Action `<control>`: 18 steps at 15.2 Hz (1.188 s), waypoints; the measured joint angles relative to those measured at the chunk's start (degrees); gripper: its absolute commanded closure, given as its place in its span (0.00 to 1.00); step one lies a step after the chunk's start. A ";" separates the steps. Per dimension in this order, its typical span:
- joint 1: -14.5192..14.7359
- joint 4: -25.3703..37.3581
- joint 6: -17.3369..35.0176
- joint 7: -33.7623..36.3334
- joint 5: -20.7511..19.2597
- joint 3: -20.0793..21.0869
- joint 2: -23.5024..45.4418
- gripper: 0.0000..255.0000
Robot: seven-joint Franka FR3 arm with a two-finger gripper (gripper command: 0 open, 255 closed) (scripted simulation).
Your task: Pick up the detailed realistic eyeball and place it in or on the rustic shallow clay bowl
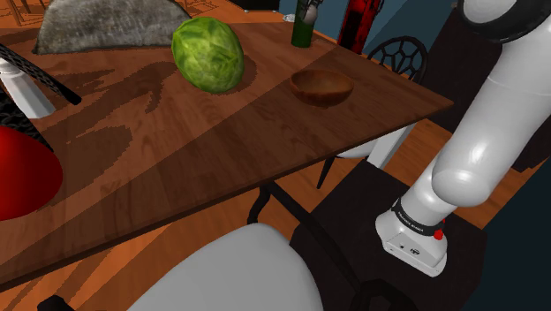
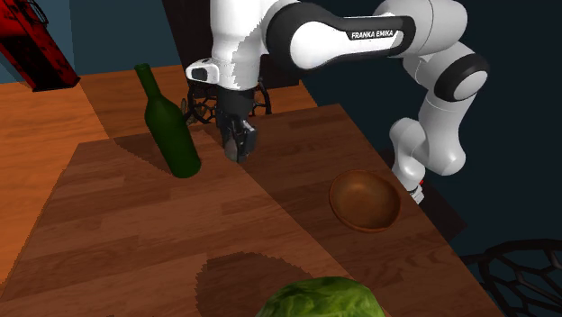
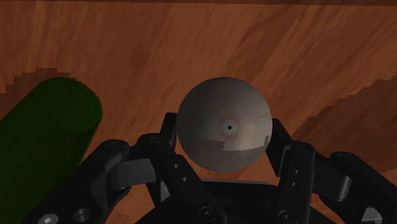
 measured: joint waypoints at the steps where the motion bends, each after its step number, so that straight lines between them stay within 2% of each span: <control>1: -0.05 1.16 -0.89 0.12 0.07 -0.01 0.27 1.00; 4: -0.43 4.54 -3.44 0.08 0.40 -0.17 1.17 1.00; 5: 0.14 3.13 -3.18 0.74 -0.12 0.08 -0.09 1.00; 14: 5.03 -18.72 1.27 9.81 -6.30 5.01 -19.09 1.00; 18: 6.31 -25.63 1.63 14.50 -7.60 8.25 -26.04 1.00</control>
